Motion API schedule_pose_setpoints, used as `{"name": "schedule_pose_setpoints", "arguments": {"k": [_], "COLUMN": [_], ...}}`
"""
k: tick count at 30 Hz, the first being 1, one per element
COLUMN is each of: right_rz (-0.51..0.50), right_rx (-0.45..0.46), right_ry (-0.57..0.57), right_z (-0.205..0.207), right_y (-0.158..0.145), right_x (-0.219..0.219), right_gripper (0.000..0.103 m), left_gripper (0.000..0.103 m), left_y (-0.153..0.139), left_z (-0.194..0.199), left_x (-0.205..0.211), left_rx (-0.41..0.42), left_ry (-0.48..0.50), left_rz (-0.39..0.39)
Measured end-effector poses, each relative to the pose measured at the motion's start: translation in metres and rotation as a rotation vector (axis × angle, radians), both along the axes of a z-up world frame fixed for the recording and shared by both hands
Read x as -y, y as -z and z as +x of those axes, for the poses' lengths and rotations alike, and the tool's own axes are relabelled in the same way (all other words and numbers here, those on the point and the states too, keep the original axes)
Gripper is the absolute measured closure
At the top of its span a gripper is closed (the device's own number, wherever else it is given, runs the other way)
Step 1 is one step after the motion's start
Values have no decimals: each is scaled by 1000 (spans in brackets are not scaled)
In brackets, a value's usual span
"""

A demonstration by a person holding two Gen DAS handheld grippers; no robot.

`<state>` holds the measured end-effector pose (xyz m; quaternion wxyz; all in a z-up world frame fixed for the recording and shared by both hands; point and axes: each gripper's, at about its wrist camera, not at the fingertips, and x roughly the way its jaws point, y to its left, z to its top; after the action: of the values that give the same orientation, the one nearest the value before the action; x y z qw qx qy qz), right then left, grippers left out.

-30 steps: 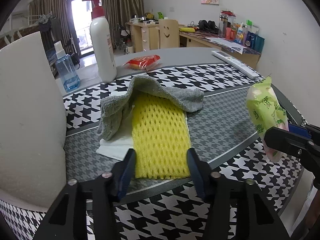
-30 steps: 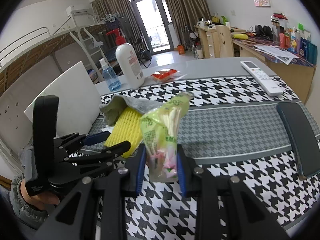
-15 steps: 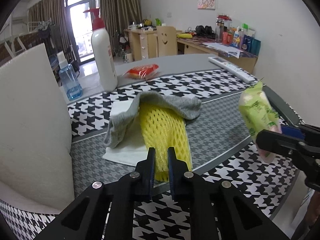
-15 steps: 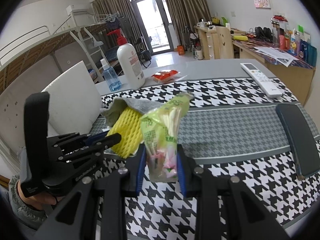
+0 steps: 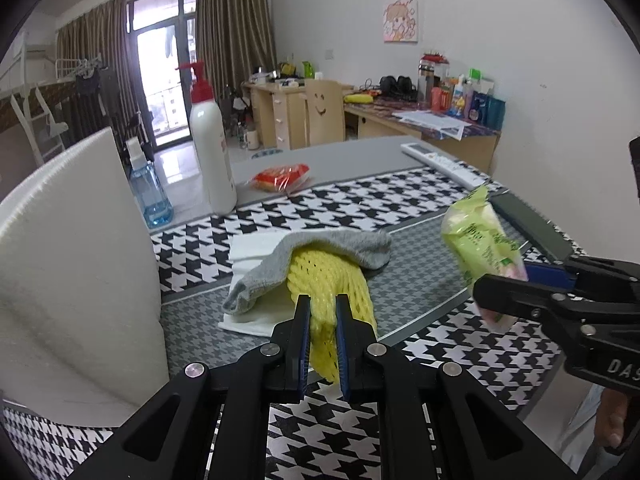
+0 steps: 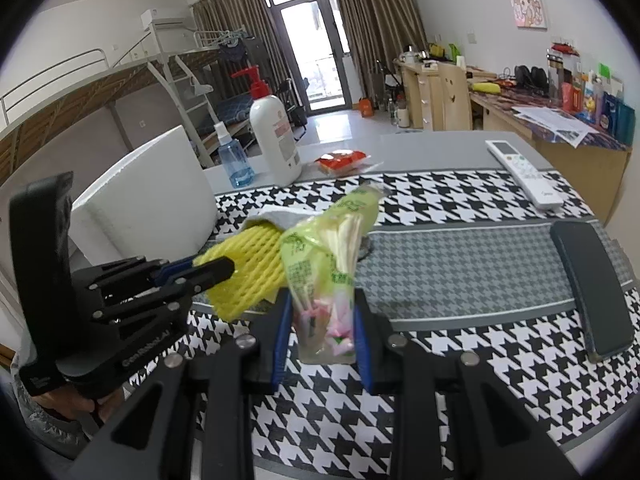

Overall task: Organize soft objects
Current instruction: 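Lift the yellow net with the left tool while the right tool holds the green bag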

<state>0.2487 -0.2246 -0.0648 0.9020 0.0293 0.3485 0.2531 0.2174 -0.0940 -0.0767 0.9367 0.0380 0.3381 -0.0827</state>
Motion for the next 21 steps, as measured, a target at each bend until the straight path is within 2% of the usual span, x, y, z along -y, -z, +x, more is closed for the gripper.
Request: {"name": "schedule_pose_setpoints", "arguments": {"k": [10,21], "right_rz": [-6,-16], "right_rx": [10,48], "right_ry": [13,17], "right_z": [-8,-22], "right_y": [-5,-18], "right_x": [0,-4], "right_gripper": [70,70], "left_gripper": [93,93], "left_y": [-4,-26], "left_z": [-12,-33], "left_x": [2,3], "left_rx": [15,96], "left_ry": [33,44], "left_rz": [1,5]}}
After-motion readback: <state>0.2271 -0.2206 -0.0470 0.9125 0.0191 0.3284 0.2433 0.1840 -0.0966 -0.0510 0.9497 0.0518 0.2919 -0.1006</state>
